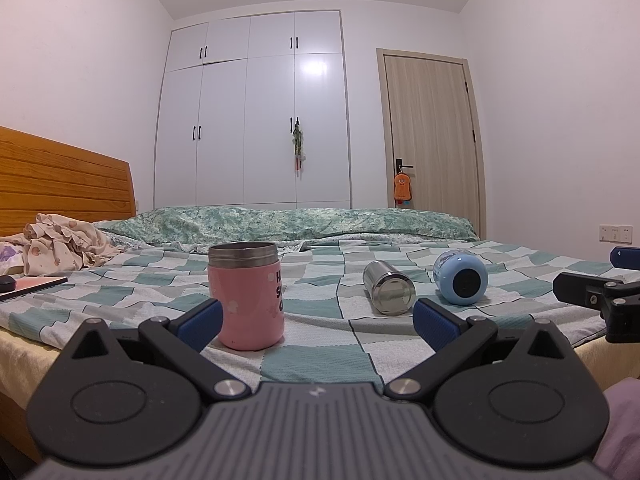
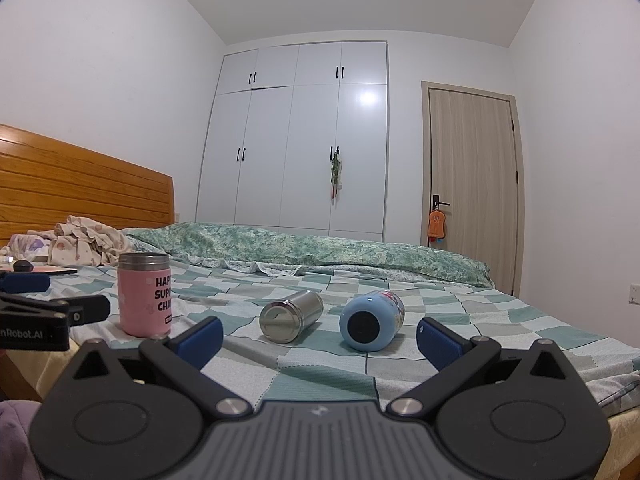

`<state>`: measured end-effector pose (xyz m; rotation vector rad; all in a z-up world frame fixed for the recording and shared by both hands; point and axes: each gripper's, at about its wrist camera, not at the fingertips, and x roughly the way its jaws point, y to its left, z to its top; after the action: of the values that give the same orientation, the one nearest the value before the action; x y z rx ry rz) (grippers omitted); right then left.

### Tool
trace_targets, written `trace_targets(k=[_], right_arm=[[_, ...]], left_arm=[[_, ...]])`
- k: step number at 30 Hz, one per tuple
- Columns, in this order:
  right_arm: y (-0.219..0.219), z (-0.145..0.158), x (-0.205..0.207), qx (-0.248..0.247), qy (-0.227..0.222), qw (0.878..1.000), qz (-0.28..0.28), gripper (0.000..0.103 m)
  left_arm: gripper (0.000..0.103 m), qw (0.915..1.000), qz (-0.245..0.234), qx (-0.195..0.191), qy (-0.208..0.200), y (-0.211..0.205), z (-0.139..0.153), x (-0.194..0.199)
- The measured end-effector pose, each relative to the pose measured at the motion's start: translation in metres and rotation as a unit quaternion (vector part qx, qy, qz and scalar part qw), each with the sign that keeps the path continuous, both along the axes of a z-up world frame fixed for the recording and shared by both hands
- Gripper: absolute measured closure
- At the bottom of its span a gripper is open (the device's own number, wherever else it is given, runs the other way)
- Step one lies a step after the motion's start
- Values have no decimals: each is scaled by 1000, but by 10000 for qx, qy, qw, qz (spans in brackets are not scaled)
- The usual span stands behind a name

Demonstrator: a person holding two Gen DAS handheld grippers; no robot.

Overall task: Flip cup upright
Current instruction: 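Reach the right tool to the lying silver tumbler and grasp its body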

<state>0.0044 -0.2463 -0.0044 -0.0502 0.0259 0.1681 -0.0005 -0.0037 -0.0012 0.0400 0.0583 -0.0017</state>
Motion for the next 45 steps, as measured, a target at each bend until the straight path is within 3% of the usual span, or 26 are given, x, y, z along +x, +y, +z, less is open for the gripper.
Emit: trace_targets(k=[5, 11, 18, 26, 33, 39, 43, 44, 45], right_arm=[[2, 3, 3, -5, 87, 9999, 128, 0], [-4, 19, 20, -164, -7, 9991, 380, 0], [-31, 36, 79, -148, 150, 9985, 511, 0], [-71, 48, 167, -253, 550, 9965, 573, 0], [-97, 55, 241, -358, 873, 9923, 809, 0], [-113, 54, 294, -362, 1209, 9863, 1063, 0], [-115, 50, 315, -265, 1360, 9827, 1227, 0], [-115, 49, 318, -253, 1379, 9821, 1261, 0], [-113, 47, 319, -252, 1387, 9815, 1292, 0]], left_arm=[[0, 9997, 63, 175, 129, -7, 10, 3], [0, 9985, -281, 303, 372, -24, 33, 24], [0, 9955, -523, 464, 647, -50, 58, 81], [0, 9858, -490, 788, 1399, -89, 73, 177], [0, 9675, -357, 717, 2397, -108, 78, 273], [0, 9445, 23, 724, 3204, -113, 55, 348], [21, 9231, 148, 564, 3800, -112, 32, 382], [39, 9188, 89, 452, 3921, -111, 28, 387], [40, 9143, 61, 350, 4036, -111, 25, 389]])
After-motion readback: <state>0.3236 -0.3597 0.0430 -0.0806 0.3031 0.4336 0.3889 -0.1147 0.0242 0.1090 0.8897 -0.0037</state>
